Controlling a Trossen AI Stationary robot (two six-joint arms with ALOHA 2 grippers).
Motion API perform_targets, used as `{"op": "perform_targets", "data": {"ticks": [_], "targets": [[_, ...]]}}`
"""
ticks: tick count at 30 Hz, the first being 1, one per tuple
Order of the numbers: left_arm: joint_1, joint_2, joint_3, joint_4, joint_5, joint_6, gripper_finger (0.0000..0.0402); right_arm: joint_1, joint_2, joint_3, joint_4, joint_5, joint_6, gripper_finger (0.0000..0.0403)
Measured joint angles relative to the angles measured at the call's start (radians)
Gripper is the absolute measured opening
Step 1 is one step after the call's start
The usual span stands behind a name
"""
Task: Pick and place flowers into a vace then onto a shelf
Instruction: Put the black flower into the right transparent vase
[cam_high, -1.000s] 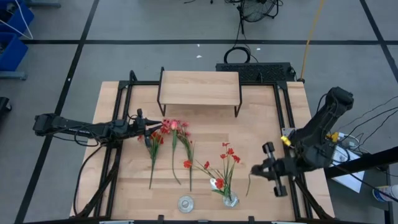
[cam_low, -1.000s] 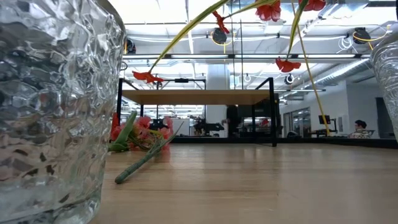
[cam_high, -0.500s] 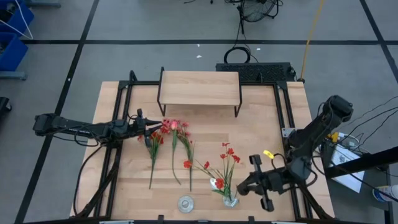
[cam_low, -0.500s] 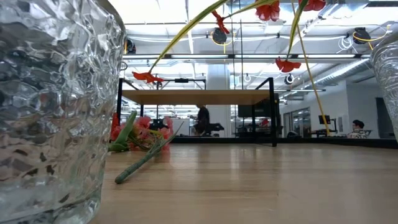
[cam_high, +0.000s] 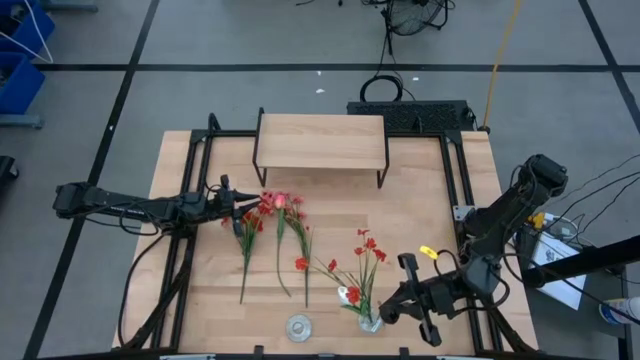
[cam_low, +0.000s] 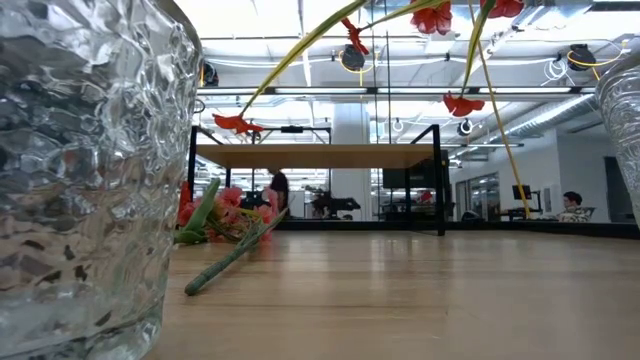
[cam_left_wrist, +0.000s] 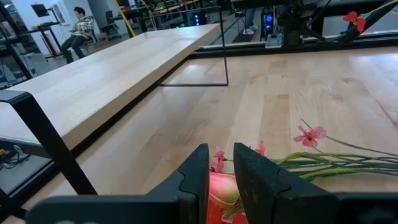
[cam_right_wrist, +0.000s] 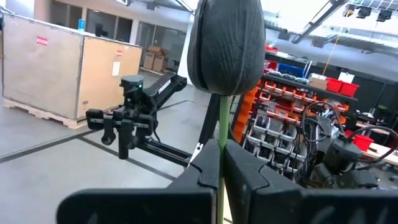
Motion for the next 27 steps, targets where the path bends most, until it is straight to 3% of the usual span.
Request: {"op": "perform_targets", "data": {"ticks": [27], "targets": [[0.0,0.0,0.0,0.0,0.0,0.0,0.0081,-0.014,0.026,0.0,0.062,-0.055,-0.029,0.0002]]}}
